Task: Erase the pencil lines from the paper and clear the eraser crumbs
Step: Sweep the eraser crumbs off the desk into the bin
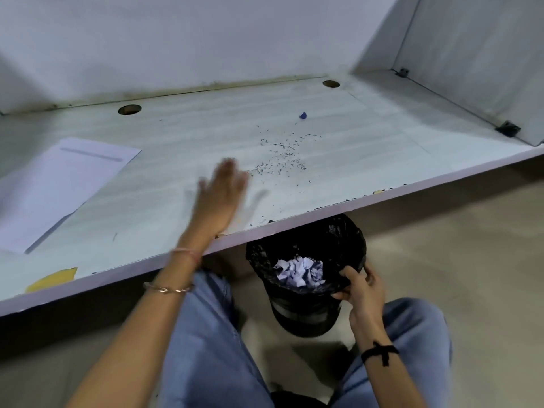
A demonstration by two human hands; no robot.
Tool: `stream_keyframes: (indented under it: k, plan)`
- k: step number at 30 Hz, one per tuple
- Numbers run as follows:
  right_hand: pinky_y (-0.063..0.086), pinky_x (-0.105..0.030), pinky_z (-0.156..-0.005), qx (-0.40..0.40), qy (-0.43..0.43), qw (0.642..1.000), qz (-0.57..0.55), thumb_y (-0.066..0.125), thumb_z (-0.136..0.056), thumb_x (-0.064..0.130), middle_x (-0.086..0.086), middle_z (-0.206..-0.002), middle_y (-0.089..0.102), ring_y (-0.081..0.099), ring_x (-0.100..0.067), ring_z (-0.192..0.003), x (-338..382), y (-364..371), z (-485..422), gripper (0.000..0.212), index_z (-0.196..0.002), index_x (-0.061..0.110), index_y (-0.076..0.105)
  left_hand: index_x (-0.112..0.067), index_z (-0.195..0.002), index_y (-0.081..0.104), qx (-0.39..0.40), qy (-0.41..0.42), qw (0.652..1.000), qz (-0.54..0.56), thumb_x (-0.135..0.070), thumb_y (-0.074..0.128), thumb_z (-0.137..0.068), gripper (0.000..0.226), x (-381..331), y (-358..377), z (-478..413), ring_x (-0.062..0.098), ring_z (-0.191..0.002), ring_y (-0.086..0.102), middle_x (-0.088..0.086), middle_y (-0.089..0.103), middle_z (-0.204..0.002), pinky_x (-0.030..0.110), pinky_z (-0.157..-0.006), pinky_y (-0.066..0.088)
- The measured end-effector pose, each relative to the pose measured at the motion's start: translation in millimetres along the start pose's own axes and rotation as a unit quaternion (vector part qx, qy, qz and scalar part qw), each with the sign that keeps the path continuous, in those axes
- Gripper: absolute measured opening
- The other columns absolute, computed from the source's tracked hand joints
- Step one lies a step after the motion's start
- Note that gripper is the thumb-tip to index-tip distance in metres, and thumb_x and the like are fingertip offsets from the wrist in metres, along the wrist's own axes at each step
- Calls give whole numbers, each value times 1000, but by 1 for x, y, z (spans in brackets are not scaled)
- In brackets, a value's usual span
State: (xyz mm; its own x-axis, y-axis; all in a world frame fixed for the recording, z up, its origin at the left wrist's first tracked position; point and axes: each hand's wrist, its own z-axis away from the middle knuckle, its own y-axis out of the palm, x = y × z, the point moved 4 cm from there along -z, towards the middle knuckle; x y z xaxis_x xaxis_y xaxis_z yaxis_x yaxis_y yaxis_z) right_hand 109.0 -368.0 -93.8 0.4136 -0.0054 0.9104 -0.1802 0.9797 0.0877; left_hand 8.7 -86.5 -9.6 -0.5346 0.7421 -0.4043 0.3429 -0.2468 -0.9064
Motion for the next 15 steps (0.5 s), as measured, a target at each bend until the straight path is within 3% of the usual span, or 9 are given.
stream_keyframes:
  k: [2,4,7,11,15]
  plan:
    - [48,-21,-38,-1,-6,1000,5,57,-85,-4,-4,-81,66,60,-9,-48,3,0,1,51,-134,12,52,-5,-153,17,2,-90,989,-118,-34,15,-104,57,62,-6,-3,29,-150,1,18,4,-162,62,-115,8]
    - [49,-22,-39,-1,-14,1000,13,57,-85,-4,0,-77,67,61,-11,-50,7,0,4,52,-134,13,53,-5,-149,26,-3,-131,982,-133,-45,5,-100,67,85,-5,-2,38,-147,11,27,17,-156,66,-111,14]
    - [50,-23,-41,-1,-27,999,27,56,-85,-3,2,-78,68,61,-12,-51,8,-1,3,49,-131,13,55,-3,-148,25,-9,-58,997,-56,-54,5,-95,76,34,12,-15,43,-144,19,30,23,-154,55,-117,12]
    - [51,-27,-43,-5,-38,999,36,55,-86,-3,11,-62,69,60,-12,-43,8,0,3,46,-130,13,56,-1,-154,5,60,29,997,-40,-60,-3,-95,83,-63,49,-13,28,-150,0,18,-1,-161,41,-123,3]
    - [52,-28,-44,-9,-41,998,42,54,-88,0,11,-62,67,57,-14,-38,11,-3,3,46,-131,15,55,-10,-153,-10,167,141,975,35,-60,-5,-94,77,-127,64,19,15,-148,-15,7,-18,-160,31,-121,-7]
